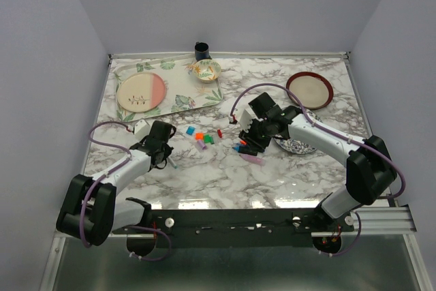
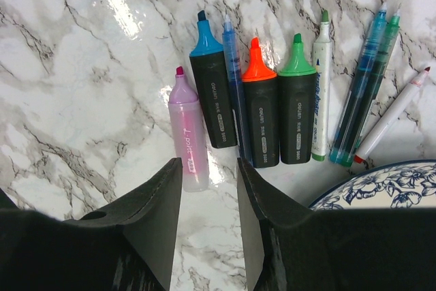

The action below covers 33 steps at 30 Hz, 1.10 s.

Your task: Open the pen caps

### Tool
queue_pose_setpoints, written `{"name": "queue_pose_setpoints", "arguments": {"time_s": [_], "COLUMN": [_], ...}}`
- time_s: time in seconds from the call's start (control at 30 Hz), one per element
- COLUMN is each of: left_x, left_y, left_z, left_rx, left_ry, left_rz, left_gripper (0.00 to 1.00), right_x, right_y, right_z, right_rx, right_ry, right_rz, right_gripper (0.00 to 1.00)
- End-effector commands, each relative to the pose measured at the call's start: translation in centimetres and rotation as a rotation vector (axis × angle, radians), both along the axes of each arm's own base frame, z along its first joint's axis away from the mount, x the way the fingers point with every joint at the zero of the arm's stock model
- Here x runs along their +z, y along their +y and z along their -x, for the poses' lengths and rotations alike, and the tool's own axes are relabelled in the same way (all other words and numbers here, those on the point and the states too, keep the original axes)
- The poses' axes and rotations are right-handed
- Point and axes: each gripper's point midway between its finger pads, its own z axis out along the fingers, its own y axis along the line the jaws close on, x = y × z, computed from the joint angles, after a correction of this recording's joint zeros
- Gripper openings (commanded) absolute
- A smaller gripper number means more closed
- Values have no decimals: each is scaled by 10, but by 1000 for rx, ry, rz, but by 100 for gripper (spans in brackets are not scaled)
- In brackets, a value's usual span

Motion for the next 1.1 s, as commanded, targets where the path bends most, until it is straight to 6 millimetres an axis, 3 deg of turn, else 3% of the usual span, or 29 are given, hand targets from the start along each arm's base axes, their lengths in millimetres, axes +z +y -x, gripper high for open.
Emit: {"name": "queue_pose_setpoints", "arguments": {"time_s": [0.0, 0.5, 0.9, 1.07], "left_x": [-24, -5, 22, 46], "left_y": [-8, -34, -75, -95], "left_z": [26, 15, 7, 0], "left_rx": [-92, -201, -360, -422], "left_ry": [121, 8, -159, -278], "left_rz": [21, 134, 309, 402], "left_gripper": [5, 0, 0, 0], "right_x": [3, 7, 15, 20], "right_y": [0, 5, 19, 32], "right_z": [4, 9, 24, 39], "right_rx": [12, 33, 84, 125], "right_ry": [9, 21, 80, 163], "right_rz": [-17, -54, -136, -209], "right_gripper": [45, 45, 45, 45]}}
